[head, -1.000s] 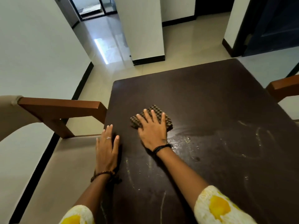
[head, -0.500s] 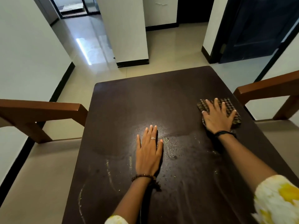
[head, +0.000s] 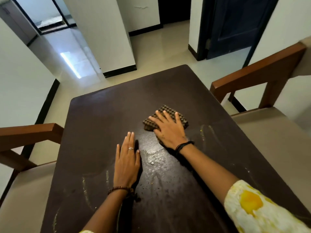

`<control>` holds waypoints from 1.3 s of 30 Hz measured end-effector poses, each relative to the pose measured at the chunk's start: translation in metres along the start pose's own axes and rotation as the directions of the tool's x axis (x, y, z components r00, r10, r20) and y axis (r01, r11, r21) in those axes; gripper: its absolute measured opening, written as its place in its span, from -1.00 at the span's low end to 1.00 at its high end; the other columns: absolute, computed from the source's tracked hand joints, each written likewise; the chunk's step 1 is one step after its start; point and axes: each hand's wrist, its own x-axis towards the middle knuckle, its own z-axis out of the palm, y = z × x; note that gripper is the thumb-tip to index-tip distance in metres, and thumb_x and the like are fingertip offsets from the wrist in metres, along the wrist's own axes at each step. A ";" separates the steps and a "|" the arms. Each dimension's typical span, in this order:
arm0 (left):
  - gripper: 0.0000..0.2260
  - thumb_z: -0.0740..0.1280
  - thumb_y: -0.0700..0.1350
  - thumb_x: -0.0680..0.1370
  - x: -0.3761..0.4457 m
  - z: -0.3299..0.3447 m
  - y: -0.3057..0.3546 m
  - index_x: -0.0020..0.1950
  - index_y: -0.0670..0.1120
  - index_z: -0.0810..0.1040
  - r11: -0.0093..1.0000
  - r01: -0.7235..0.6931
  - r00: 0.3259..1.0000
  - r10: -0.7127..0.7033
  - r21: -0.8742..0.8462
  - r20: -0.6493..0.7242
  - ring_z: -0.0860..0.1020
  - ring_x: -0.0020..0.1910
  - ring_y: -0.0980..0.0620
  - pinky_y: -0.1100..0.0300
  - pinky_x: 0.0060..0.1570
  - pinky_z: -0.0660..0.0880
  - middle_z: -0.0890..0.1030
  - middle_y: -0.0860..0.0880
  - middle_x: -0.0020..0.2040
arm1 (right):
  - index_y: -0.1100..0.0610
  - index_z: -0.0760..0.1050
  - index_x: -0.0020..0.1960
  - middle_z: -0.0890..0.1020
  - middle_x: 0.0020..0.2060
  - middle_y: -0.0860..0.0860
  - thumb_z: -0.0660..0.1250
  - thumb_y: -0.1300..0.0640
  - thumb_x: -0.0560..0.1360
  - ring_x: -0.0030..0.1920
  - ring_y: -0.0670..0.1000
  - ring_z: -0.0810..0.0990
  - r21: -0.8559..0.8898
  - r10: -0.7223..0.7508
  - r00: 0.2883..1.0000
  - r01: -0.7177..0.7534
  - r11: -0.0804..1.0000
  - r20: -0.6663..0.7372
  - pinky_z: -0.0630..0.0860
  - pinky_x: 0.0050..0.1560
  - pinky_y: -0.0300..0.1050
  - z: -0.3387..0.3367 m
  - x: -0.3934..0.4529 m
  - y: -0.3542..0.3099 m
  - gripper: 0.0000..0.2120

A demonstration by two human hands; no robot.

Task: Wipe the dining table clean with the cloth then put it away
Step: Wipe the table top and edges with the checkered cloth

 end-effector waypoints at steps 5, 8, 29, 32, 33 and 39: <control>-0.63 -0.08 0.03 0.61 -0.018 0.012 0.043 0.43 0.13 0.12 0.980 -0.162 0.980 0.174 -0.116 0.095 -0.01 0.42 0.29 0.35 0.38 -0.23 0.19 0.15 0.41 | -0.11 0.08 0.49 0.06 0.53 -0.05 0.06 -0.04 0.60 0.52 0.05 0.00 -0.012 0.278 0.960 -0.279 0.960 -0.033 -0.15 0.45 0.26 -0.035 -0.008 0.111 -0.53; -0.59 -0.15 0.09 0.59 -0.033 0.026 0.070 0.45 0.14 0.04 0.980 -0.155 0.977 0.172 -0.128 0.130 -0.08 0.43 0.30 0.34 0.38 -0.28 0.08 0.18 0.44 | -0.10 0.06 0.49 0.05 0.53 -0.04 0.06 -0.06 0.60 0.52 0.05 -0.03 -0.015 0.341 0.940 -0.342 0.940 -0.015 -0.15 0.46 0.25 -0.045 -0.021 0.140 -0.52; -0.51 -0.15 0.13 0.56 -0.033 0.032 0.075 0.48 0.01 -0.03 0.986 -0.099 0.989 0.113 -0.136 0.097 -0.05 0.45 0.22 0.33 0.38 -0.29 0.02 0.10 0.47 | -0.08 0.03 0.51 0.02 0.53 0.00 0.01 -0.14 0.59 0.52 0.08 -0.05 -0.082 0.429 0.902 -0.431 0.899 -0.040 -0.15 0.44 0.28 -0.043 -0.071 0.120 -0.49; -0.47 -0.16 0.13 0.56 -0.032 0.032 0.075 0.49 -0.03 0.00 0.993 -0.045 0.999 0.048 -0.107 0.024 -0.05 0.46 0.17 0.25 0.37 -0.37 0.06 0.06 0.48 | -0.07 -0.01 0.51 0.00 0.54 0.01 0.00 -0.15 0.59 0.52 0.09 -0.07 -0.088 0.426 0.903 -0.429 0.899 -0.050 -0.17 0.43 0.29 -0.039 -0.088 0.092 -0.47; -0.46 -0.17 0.14 0.55 -0.031 0.032 0.074 0.49 -0.04 0.02 0.994 -0.011 1.000 0.012 -0.106 0.003 -0.04 0.46 0.16 0.24 0.36 -0.40 0.09 0.04 0.48 | -0.07 -0.02 0.51 0.00 0.54 0.02 0.00 -0.14 0.59 0.52 0.10 -0.07 -0.086 0.424 0.904 -0.427 0.900 -0.054 -0.18 0.42 0.29 -0.036 -0.093 0.080 -0.46; -0.56 -0.03 0.00 0.57 -0.030 0.016 0.072 0.42 -0.09 0.26 0.913 0.137 0.967 -0.207 -0.384 -0.147 0.15 0.39 0.18 0.25 0.41 -0.16 0.31 -0.05 0.42 | -0.04 0.17 0.48 0.19 0.49 0.09 0.11 -0.12 0.53 0.49 0.15 0.14 -0.075 0.287 0.957 -0.289 0.954 -0.040 -0.07 0.39 0.37 -0.002 -0.096 -0.023 -0.47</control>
